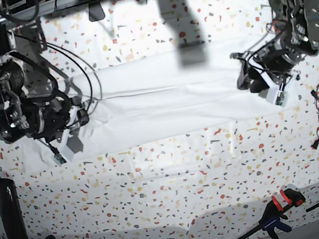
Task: Fold the T-shirt properly
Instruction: 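Open both grippers and move them to the strip's two ends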
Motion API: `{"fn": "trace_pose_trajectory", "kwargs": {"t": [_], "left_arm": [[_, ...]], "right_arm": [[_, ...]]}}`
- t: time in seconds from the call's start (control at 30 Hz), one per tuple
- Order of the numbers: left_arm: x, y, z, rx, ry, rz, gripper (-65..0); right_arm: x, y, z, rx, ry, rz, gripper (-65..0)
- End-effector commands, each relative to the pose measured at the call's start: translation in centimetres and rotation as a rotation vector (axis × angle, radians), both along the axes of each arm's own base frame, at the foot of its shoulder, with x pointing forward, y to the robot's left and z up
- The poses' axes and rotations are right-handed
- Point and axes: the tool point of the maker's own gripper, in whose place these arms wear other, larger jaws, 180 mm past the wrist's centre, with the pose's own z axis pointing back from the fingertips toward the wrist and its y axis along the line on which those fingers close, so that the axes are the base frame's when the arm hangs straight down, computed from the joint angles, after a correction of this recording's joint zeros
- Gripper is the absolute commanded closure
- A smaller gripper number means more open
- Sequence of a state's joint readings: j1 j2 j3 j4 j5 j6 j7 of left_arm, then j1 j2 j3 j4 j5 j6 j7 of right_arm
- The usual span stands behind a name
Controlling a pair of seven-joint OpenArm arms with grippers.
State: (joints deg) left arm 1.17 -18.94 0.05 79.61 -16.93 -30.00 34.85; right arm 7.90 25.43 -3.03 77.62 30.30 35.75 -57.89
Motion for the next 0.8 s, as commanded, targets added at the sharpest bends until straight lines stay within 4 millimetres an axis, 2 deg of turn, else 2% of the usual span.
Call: {"fn": "trace_pose_trajectory", "kwargs": {"t": [0.0,0.1,0.2,0.43,0.6,0.77], "left_arm": [[0.3,2.6,-0.3,0.111,0.033,0.031,-21.5],[2.1,3.1,1.1,0.123,-0.007,0.027,-21.5],[3.5,3.7,2.5,0.135,-0.044,0.030,-21.5],[4.9,5.6,4.2,0.170,-0.079,0.038,-21.5],[6.5,7.0,6.6,0.093,-0.120,0.155,-21.5],[8.0,8.5,10.1,0.127,-0.174,0.177,-21.6]], "right_arm": [[-1.0,0.0,-0.7,-0.019,0.053,0.007,-25.2],[-1.5,1.0,-1.1,-0.007,0.079,0.013,-25.2],[-1.2,1.7,-1.0,0.022,0.072,-0.010,-25.2],[-1.2,2.3,-1.0,0.051,0.088,-0.043,-25.2],[0.1,3.7,1.3,0.097,0.014,-0.006,-25.2],[2.3,4.4,5.3,0.088,-0.125,0.040,-25.2]]}}
